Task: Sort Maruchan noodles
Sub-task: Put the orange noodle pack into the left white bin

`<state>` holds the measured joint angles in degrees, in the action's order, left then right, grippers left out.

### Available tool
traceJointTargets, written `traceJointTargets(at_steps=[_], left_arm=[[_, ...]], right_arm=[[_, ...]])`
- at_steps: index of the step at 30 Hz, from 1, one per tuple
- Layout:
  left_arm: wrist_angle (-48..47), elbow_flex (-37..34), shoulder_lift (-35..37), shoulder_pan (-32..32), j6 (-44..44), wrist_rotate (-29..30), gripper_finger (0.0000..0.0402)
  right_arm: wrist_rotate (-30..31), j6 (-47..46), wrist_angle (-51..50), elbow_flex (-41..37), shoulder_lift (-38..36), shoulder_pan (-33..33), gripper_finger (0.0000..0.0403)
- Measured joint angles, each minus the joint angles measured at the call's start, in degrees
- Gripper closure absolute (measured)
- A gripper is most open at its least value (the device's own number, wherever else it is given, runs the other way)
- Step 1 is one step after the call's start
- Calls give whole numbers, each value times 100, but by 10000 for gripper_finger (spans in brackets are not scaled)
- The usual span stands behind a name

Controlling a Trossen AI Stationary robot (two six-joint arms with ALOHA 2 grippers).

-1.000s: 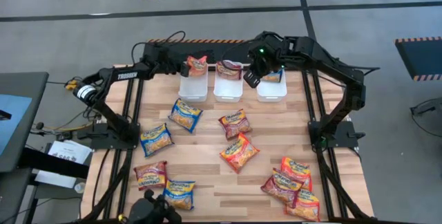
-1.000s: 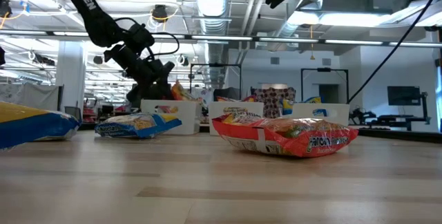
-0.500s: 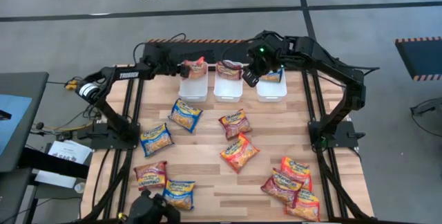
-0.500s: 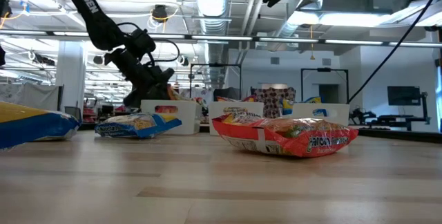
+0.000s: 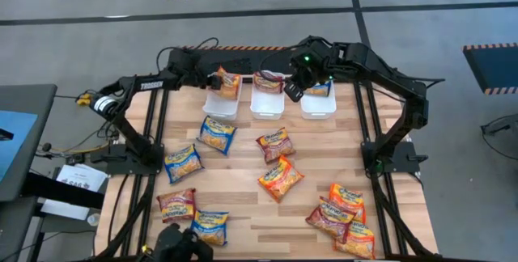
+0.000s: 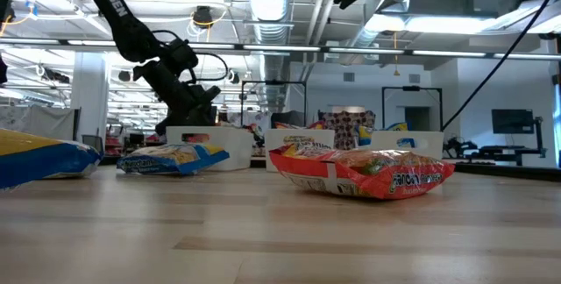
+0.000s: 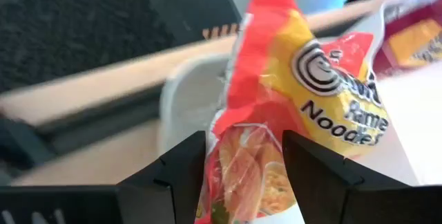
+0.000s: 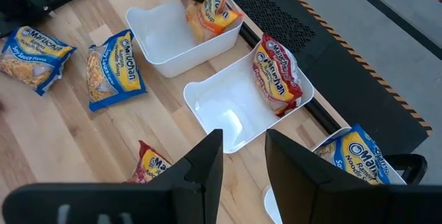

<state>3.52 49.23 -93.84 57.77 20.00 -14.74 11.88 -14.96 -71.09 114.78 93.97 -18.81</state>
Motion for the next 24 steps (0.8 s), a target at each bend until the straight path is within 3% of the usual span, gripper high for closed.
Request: traceJointTargets(at_steps=[5, 10, 24], left_arm=[[16, 0, 0, -270, -58, 80, 222], [39, 0, 7, -400, -315, 834, 222], [-3, 0, 324, -47, -141, 265, 221]], right_arm=[[2, 2, 0, 0, 2, -11, 270], [2, 2, -2, 0, 2, -11, 270], [2, -2, -67, 0, 2, 9, 270]])
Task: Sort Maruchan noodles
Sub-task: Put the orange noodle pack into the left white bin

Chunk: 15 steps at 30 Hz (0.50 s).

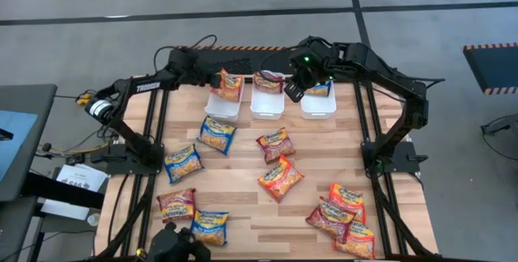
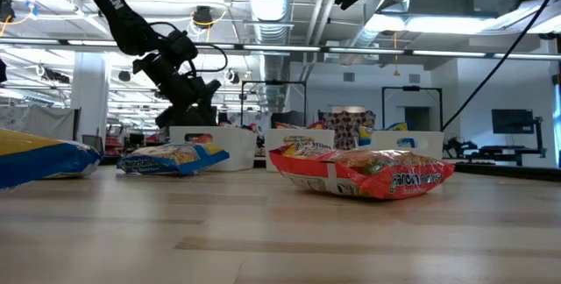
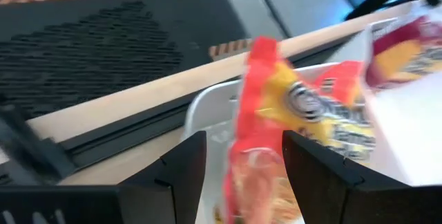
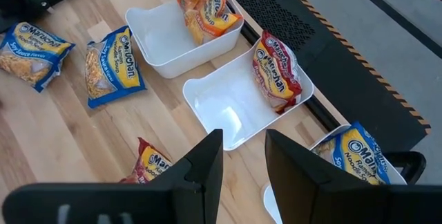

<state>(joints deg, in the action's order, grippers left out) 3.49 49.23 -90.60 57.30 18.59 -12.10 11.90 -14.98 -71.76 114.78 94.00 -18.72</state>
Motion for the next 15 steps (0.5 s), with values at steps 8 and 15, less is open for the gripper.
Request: traceJointTargets(at_steps=[8, 15], left_arm=[[-49, 0, 576, 47, 1, -968, 235], [-1246, 4, 877, -376, -116, -1437, 249]], right_arm=[[0, 0, 3, 0, 0, 0, 270], [0, -2, 8, 0, 0, 0, 270]])
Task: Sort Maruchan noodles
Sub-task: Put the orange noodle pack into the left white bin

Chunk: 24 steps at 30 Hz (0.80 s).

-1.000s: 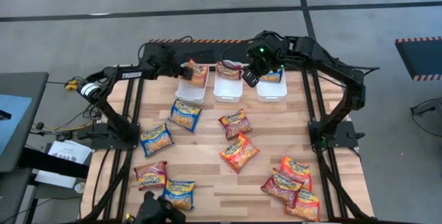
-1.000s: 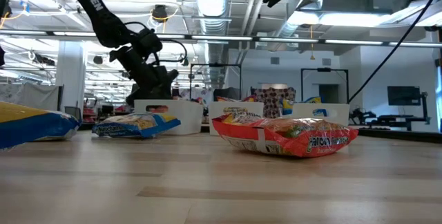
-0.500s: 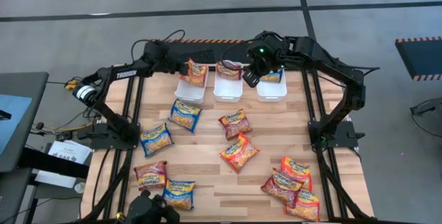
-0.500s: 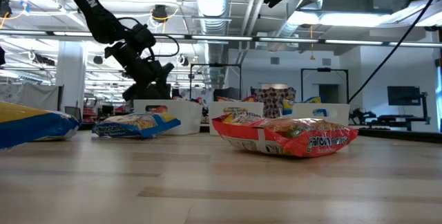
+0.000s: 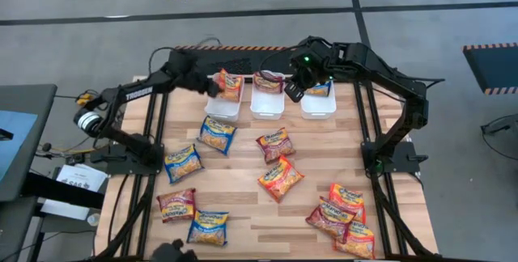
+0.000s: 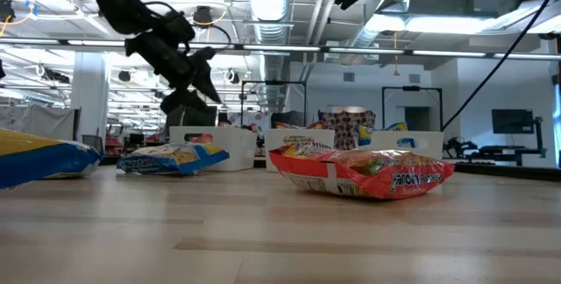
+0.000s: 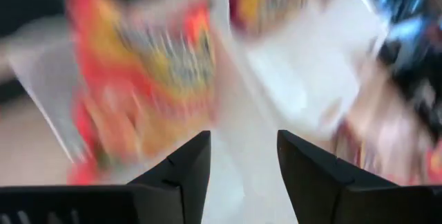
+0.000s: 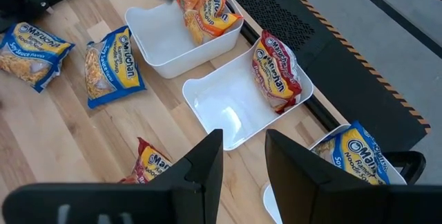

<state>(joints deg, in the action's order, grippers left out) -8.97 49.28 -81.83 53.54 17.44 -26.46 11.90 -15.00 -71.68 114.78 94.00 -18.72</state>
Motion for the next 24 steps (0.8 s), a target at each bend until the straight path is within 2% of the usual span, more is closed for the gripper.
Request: traceJointTargets(at_steps=[3, 7, 16, 24], left_arm=[[-531, -3, -133, -337, -254, 350, 258], [-420, -4, -340, -649, -239, 881, 269], [-178, 90, -1146, -661, 221, 876, 288], [-252, 793, -1918, -661, 299, 1198, 299]], right_arm=[[0, -2, 14, 0, 0, 0, 270], [0, -2, 27, 0, 0, 0, 270], [0, -2, 36, 0, 0, 0, 270], [0, -2, 31, 0, 0, 0, 270]])
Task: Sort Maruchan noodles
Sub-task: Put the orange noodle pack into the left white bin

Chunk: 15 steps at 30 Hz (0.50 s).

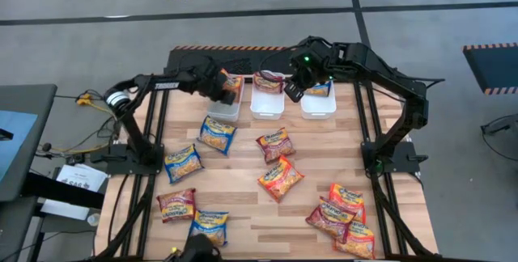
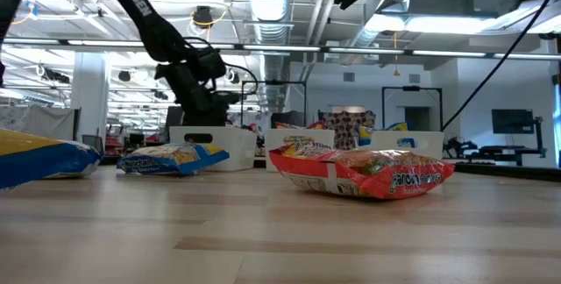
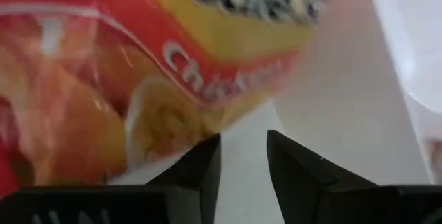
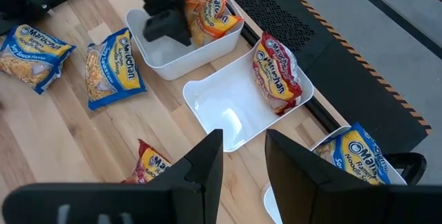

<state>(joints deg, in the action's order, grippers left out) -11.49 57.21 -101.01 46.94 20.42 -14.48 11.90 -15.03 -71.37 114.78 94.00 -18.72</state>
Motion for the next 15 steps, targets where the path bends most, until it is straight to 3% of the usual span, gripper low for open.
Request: traceJointTargets(at_steps=[4, 8, 15], left_arm=[[-222, 396, -420, 2, 11, 403, 300], [-368, 760, -776, 28, 18, 450, 300], [-399, 1147, -846, 25, -119, 742, 300]], right_arm=[[0, 0, -39, 0, 0, 26, 270], [-2, 2, -47, -1, 0, 42, 270], [-2, 2, -114, -2, 0, 37, 270]])
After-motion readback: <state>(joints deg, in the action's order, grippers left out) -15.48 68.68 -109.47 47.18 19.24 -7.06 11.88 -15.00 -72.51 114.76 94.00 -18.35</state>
